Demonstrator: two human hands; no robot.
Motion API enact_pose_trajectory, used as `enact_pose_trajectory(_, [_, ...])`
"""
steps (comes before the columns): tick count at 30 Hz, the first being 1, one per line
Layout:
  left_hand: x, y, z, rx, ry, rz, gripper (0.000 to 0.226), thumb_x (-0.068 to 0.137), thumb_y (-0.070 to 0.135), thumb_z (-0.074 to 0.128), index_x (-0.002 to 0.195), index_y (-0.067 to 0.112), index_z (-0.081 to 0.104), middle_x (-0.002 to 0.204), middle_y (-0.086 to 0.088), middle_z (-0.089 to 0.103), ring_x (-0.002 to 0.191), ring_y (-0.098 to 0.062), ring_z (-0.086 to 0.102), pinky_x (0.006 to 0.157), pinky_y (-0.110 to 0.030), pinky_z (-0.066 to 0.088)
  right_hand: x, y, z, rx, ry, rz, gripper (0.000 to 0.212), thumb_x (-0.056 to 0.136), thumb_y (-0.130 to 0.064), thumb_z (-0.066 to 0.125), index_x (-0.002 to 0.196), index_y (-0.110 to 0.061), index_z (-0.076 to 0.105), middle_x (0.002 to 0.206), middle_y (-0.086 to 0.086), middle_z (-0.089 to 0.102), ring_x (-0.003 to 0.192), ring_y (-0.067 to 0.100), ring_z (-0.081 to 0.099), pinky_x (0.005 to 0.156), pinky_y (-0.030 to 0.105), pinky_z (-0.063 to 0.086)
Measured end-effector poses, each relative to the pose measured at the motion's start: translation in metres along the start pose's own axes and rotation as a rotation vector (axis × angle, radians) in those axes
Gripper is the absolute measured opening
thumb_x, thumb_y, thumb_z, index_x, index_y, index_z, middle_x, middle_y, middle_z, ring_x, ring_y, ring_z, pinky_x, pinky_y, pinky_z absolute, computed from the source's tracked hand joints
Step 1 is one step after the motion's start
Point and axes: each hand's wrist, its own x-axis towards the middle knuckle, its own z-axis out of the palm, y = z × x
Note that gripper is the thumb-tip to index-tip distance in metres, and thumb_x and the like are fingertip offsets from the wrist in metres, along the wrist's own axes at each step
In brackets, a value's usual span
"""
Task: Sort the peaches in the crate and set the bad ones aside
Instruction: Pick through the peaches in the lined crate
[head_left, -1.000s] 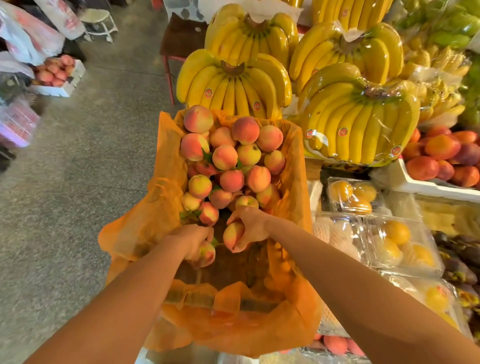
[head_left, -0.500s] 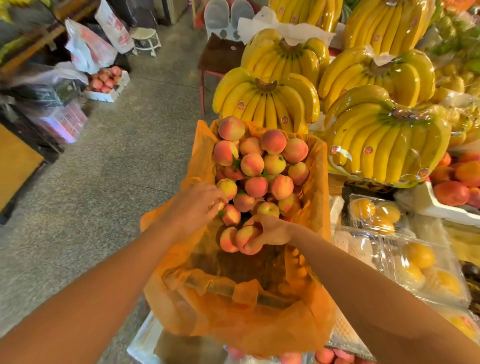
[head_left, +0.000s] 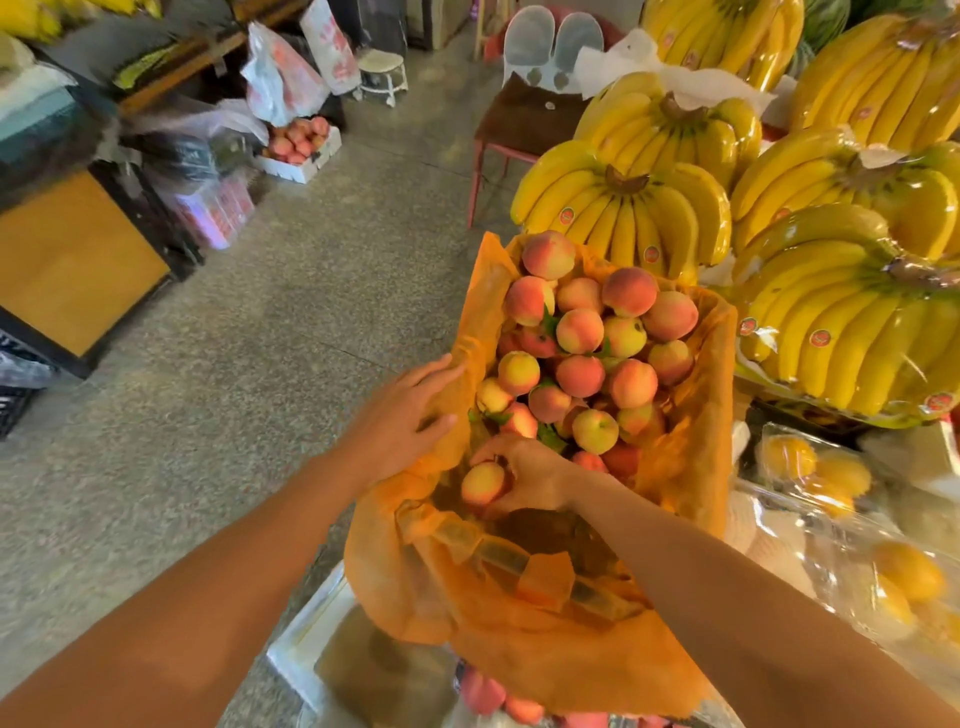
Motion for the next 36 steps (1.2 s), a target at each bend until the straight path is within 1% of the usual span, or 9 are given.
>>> enact_pose_trajectory(7, [0.001,-0.002,0.000,-0.047,0.045,0.006,0.054,0.094,0.029,0.055,0.145,0.028,0.036,0.155,0.011,0.027,0.139,-0.011,0.031,0.112,-0.034,0.029,0.022,0.003,0.026,-0.243,-0.069,-0.093,0.063,0.069,-0.033,0.084,0.126,-0.021,0.060,0.128,-0.001,0.061,0.118,0.020,0.054,0.097,0.032,0.040])
enact_pose_trajectory(10, [0.000,-0.003,0.001,-0.053,0.040,0.000,0.054,0.095,0.030,0.054,0.145,0.029,0.036,0.155,0.013,0.025,0.139,-0.009,0.030,0.110,-0.034,0.030,0.026,0.008,0.032,-0.421,-0.060,-0.107,0.062,0.071,-0.044,0.078,0.127,-0.031,0.053,0.127,-0.010,0.059,0.116,0.017,0.052,0.093,0.036,0.023])
enact_pose_trajectory(15, [-0.001,-0.004,0.001,-0.050,0.032,-0.004,0.055,0.095,0.030,0.052,0.146,0.030,0.033,0.156,0.015,0.022,0.139,-0.009,0.030,0.109,-0.035,0.032,0.025,0.018,0.031,-0.425,-0.040,-0.080,0.060,0.072,-0.049,0.076,0.125,-0.031,0.054,0.123,-0.004,0.058,0.120,0.018,0.041,0.083,0.037,0.017])
enact_pose_trajectory(20, [-0.001,-0.002,0.001,-0.061,0.022,-0.024,0.054,0.095,0.028,0.052,0.146,0.030,0.034,0.156,0.016,0.022,0.139,-0.010,0.031,0.109,-0.039,0.035,0.020,0.030,0.016,-0.304,0.017,-0.055,0.055,0.079,-0.031,0.075,0.130,-0.030,0.055,0.133,-0.005,0.053,0.128,0.020,0.037,0.091,0.039,0.026])
enact_pose_trajectory(23, [-0.001,0.000,0.001,-0.041,0.027,-0.027,0.055,0.095,0.027,0.052,0.146,0.030,0.033,0.156,0.016,0.021,0.138,-0.011,0.033,0.108,-0.036,0.034,0.018,0.035,0.012,-0.336,0.001,0.045,0.057,0.085,-0.020,0.067,0.138,-0.027,0.049,0.147,0.000,0.039,0.139,0.022,0.026,0.103,0.051,0.032])
enact_pose_trajectory(25, [0.000,0.001,0.002,-0.029,0.029,-0.031,0.056,0.095,0.027,0.052,0.147,0.030,0.032,0.156,0.016,0.021,0.138,-0.011,0.033,0.107,-0.035,0.032,0.018,0.036,0.017,-0.416,-0.014,0.069,0.052,0.089,-0.012,0.059,0.138,-0.026,0.049,0.147,0.003,0.036,0.139,0.025,0.024,0.099,0.055,0.038])
enact_pose_trajectory(27, [-0.001,0.002,0.002,-0.028,0.026,-0.031,0.056,0.095,0.027,0.052,0.147,0.030,0.031,0.156,0.015,0.020,0.139,-0.012,0.032,0.107,-0.035,0.033,0.018,0.036,0.021,-0.475,0.025,0.086,0.044,0.092,-0.011,0.053,0.135,-0.022,0.051,0.144,0.006,0.036,0.131,0.030,0.030,0.094,0.051,0.044])
enact_pose_trajectory(30, [-0.002,0.003,0.003,-0.016,0.020,-0.036,0.057,0.095,0.026,0.053,0.147,0.029,0.030,0.157,0.014,0.019,0.139,-0.013,0.032,0.109,-0.039,0.035,0.019,0.043,0.020,-0.494,0.001,0.087,0.050,0.084,-0.015,0.066,0.131,-0.021,0.050,0.135,0.008,0.041,0.117,0.033,0.042,0.091,0.042,0.044])
enact_pose_trajectory(36, [-0.004,0.004,0.002,0.012,0.017,-0.033,0.059,0.094,0.024,0.053,0.148,0.029,0.029,0.157,0.014,0.018,0.139,-0.014,0.033,0.108,-0.040,0.036,0.003,0.048,0.011,-0.464,-0.274,0.108,0.059,0.083,-0.017,0.072,0.136,-0.019,0.047,0.140,0.008,0.041,0.126,0.031,0.044,0.098,0.035,0.039])
